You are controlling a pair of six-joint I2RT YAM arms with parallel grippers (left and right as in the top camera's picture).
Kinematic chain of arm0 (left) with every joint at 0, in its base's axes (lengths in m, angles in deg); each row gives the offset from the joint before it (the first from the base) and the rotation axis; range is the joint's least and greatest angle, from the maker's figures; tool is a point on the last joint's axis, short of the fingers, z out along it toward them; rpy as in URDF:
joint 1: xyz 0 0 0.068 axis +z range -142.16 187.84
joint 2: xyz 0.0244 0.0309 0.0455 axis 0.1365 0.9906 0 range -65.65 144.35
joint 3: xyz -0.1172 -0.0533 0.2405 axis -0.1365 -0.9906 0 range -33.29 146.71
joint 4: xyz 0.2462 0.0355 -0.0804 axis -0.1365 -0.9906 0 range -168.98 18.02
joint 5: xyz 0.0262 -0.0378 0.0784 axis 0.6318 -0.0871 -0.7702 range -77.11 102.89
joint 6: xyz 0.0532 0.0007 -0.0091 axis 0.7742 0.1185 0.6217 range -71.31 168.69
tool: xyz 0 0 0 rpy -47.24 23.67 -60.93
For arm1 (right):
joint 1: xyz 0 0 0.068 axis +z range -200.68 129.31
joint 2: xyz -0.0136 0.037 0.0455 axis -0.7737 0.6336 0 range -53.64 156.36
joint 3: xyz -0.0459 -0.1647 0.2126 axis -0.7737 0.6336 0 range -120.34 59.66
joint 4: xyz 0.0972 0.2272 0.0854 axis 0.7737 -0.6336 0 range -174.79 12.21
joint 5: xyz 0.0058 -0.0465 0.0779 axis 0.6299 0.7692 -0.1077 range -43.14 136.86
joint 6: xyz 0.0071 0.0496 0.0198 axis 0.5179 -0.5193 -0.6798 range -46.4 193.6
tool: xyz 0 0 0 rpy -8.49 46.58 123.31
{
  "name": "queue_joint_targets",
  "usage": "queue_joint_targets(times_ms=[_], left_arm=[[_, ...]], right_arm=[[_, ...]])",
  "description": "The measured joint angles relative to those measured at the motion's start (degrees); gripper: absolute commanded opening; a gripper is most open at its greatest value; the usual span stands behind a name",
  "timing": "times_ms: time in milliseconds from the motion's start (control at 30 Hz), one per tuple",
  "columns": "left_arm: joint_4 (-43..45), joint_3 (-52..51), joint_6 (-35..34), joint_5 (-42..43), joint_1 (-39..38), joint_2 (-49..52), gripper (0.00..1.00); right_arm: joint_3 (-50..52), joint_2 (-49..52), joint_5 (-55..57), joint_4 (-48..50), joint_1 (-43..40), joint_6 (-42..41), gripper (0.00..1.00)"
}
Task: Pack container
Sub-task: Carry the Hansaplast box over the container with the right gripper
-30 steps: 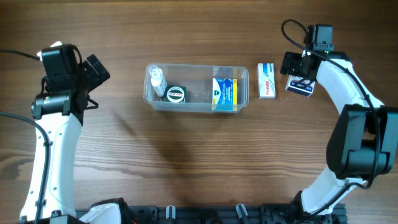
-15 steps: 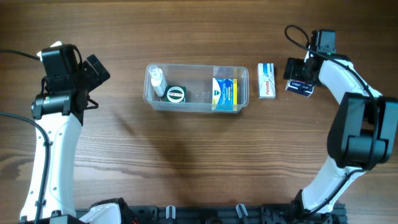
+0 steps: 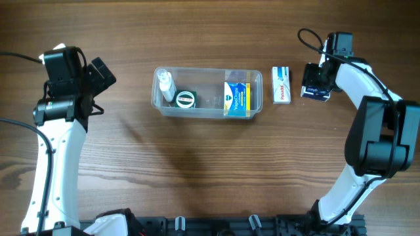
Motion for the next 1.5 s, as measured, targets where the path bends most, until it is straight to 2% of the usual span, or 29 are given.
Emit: queue_joint_targets(times_ms=[200,400,667,900,1067,1300,1500], left_arm=[[0.0,0.0,0.0,0.0,0.0,0.0,1.0],[0.0,0.0,0.0,0.0,0.0,0.0,1.0],[-0.02,0.0,0.0,0.0,0.0,0.0,1.0],[0.0,0.0,0.0,0.02,0.0,0.0,1.0],[0.0,0.0,0.0,0.02,0.0,0.0,1.0],[-0.02,0.0,0.02,0.0,0.0,0.0,1.0],[0.0,0.0,0.0,0.0,0.0,0.0,1.0]], right_arm=[[0.0,-1.97,0.0,-1.31,0.0,0.5,0.73],[0.0,-12.41,-0.94,-5.03,0.0,-0.9,0.73],[0.0,-26.53,-9.44,-14.34,3.48,-10.23,0.73],[0.0,-28.83,-14.78,-14.4,13.92,-19.39,0.73],[0.0,-28.83,-15.85,-8.96,25.09,-25.2,0.73],[0.0,-28.76,-14.84,-2.05,36.92,-28.17,0.73],[0.0,-26.01,-12.41,0.07,41.16,-29.44,0.73]])
